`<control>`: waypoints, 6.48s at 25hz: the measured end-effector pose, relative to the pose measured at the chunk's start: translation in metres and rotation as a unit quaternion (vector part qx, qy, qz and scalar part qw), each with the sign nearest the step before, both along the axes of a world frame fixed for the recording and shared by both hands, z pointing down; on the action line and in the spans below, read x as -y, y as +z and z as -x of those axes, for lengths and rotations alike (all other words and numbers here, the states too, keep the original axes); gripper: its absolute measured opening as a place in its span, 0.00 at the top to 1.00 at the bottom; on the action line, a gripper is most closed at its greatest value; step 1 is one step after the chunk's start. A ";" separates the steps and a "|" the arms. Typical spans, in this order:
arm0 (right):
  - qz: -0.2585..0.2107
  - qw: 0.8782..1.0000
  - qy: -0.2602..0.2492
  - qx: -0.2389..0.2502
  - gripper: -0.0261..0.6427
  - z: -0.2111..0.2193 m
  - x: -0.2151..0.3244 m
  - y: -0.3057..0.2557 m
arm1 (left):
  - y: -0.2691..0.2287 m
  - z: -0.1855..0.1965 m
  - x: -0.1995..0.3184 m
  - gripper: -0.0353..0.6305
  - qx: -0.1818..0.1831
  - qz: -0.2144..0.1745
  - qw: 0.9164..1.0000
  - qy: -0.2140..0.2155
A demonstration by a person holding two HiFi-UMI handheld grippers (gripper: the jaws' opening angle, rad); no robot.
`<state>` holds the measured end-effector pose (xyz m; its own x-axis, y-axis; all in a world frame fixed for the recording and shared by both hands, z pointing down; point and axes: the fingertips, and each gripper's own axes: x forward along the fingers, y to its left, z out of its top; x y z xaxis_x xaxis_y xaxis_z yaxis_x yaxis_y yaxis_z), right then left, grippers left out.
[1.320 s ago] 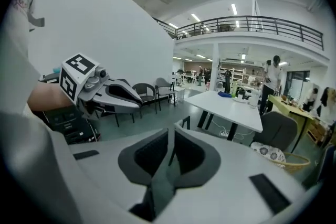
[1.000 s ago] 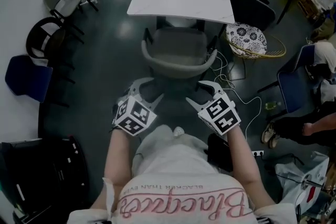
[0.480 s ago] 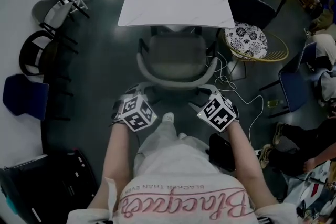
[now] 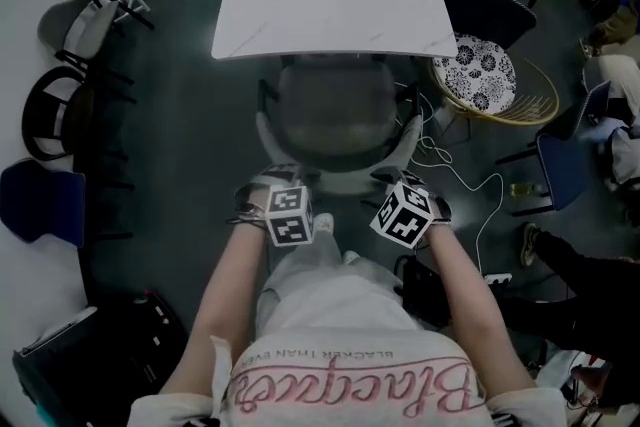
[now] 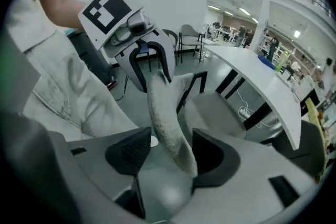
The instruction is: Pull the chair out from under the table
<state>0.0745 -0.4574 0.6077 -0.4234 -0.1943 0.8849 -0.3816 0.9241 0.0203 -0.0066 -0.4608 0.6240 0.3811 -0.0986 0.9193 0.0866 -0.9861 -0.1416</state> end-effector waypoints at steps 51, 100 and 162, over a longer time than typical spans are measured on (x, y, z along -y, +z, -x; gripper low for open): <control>0.058 0.991 -0.117 -0.042 0.72 -0.013 -0.167 0.053 | 0.052 -0.020 -0.173 0.76 0.010 0.084 0.995 0.056; -0.074 0.993 0.058 0.070 0.71 -0.005 -0.290 -0.082 | -0.084 -0.021 -0.287 0.63 -0.177 0.004 0.982 -0.062; -0.323 0.851 0.275 0.311 0.95 0.001 -0.142 -0.310 | -0.340 -0.049 -0.131 0.94 -0.514 -0.200 0.787 -0.275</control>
